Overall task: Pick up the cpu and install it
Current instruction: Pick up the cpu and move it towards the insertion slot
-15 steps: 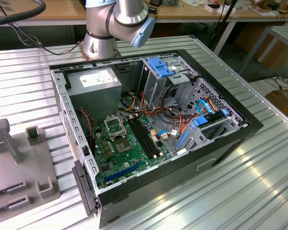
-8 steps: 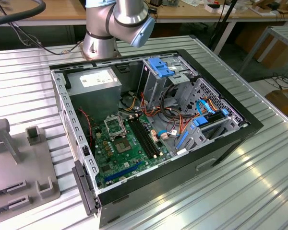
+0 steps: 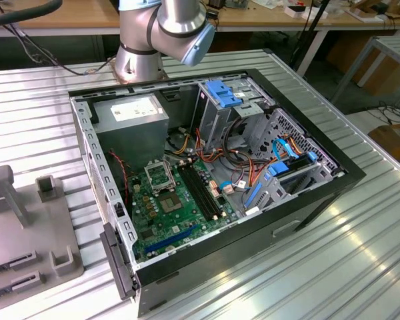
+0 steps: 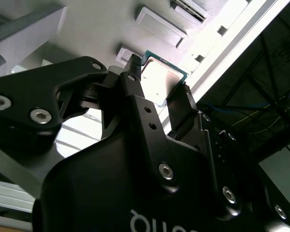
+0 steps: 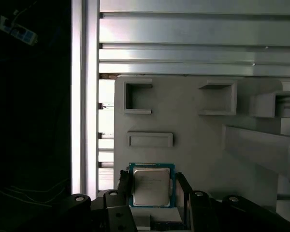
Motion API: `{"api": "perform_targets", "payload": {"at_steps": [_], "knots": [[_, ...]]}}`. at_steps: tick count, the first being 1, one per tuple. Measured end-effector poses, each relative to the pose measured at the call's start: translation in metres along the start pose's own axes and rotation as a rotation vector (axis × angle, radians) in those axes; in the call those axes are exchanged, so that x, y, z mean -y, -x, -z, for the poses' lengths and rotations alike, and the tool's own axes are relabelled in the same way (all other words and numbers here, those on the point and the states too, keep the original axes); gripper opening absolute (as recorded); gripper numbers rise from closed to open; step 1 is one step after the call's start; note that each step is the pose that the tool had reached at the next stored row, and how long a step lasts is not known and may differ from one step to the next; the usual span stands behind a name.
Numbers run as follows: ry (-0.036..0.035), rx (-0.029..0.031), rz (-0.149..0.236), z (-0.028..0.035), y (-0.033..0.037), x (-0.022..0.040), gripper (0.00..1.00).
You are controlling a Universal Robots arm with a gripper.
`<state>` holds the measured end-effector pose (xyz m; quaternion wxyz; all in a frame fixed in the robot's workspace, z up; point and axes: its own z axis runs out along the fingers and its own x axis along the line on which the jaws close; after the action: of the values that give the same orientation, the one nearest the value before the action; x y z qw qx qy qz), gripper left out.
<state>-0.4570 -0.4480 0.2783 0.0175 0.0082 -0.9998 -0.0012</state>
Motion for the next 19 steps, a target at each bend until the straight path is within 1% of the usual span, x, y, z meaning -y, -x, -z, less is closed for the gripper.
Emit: {"api": "perform_targets", "payload": {"at_steps": [19], "knots": [[0.0000,0.0001,0.000,0.0152,-0.0005,-0.0001,0.47]]}}
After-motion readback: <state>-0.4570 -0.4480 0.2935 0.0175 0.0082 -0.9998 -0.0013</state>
